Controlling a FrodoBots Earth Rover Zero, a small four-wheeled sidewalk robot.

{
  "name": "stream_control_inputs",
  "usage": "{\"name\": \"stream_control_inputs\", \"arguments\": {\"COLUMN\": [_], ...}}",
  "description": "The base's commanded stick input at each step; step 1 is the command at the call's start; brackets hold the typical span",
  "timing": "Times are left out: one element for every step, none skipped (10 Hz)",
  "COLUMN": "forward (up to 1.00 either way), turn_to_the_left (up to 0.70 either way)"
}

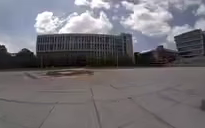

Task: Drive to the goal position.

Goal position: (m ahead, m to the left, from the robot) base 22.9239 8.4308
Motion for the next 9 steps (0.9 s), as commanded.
{"name": "stream_control_inputs", "arguments": {"forward": [0.70,0.70,0.70,0.70,0.70,0.70,0.70,0.70,0.70], "turn_to_the_left": [0.00,0.00,0.00,0.00,0.00,0.00,0.00,0.00,0.00]}}
